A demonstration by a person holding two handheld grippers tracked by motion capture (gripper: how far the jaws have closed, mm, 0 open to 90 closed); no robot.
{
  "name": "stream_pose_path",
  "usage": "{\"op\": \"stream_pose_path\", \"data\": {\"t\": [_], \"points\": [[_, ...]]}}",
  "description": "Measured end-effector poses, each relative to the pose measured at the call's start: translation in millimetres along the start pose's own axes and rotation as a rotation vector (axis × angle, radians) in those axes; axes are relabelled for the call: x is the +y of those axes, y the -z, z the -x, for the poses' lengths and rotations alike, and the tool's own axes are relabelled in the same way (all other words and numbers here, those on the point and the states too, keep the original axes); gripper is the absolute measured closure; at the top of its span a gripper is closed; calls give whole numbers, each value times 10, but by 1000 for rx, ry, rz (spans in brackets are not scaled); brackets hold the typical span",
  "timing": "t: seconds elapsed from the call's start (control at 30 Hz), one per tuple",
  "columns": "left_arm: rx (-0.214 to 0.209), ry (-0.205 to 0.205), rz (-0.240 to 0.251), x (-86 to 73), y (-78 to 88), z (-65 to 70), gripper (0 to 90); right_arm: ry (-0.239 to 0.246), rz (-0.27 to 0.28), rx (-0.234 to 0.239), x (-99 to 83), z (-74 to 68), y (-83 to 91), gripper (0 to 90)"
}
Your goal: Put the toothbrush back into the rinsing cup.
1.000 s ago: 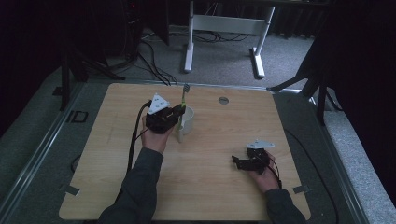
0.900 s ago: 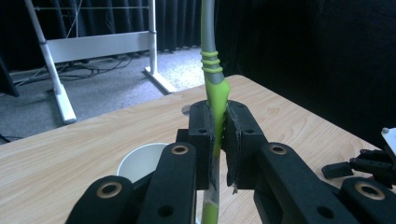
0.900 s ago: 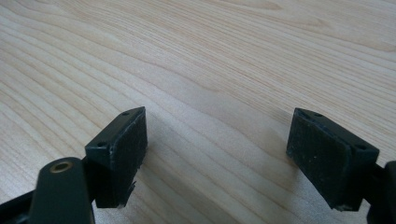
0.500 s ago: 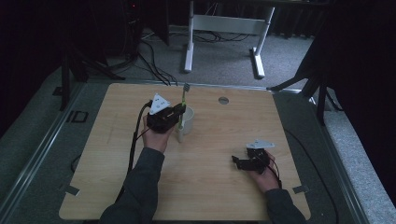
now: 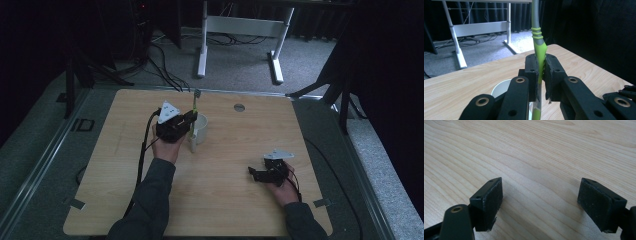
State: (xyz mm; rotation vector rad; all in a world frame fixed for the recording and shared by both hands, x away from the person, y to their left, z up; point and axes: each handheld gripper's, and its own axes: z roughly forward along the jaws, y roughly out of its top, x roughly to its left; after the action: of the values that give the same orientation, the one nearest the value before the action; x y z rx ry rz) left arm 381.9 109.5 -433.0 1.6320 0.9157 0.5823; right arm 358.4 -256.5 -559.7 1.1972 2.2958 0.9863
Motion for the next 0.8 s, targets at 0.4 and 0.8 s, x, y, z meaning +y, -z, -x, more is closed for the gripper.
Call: {"op": "stream_pose_path", "data": {"t": [0.4,0.8], "points": [[14,-13,16,-45,-31,7,818,0,0,0,0,0,0,199],[11,-10,28,-105,-45,-10,817,1,0,0,0,1,0,199]]}}
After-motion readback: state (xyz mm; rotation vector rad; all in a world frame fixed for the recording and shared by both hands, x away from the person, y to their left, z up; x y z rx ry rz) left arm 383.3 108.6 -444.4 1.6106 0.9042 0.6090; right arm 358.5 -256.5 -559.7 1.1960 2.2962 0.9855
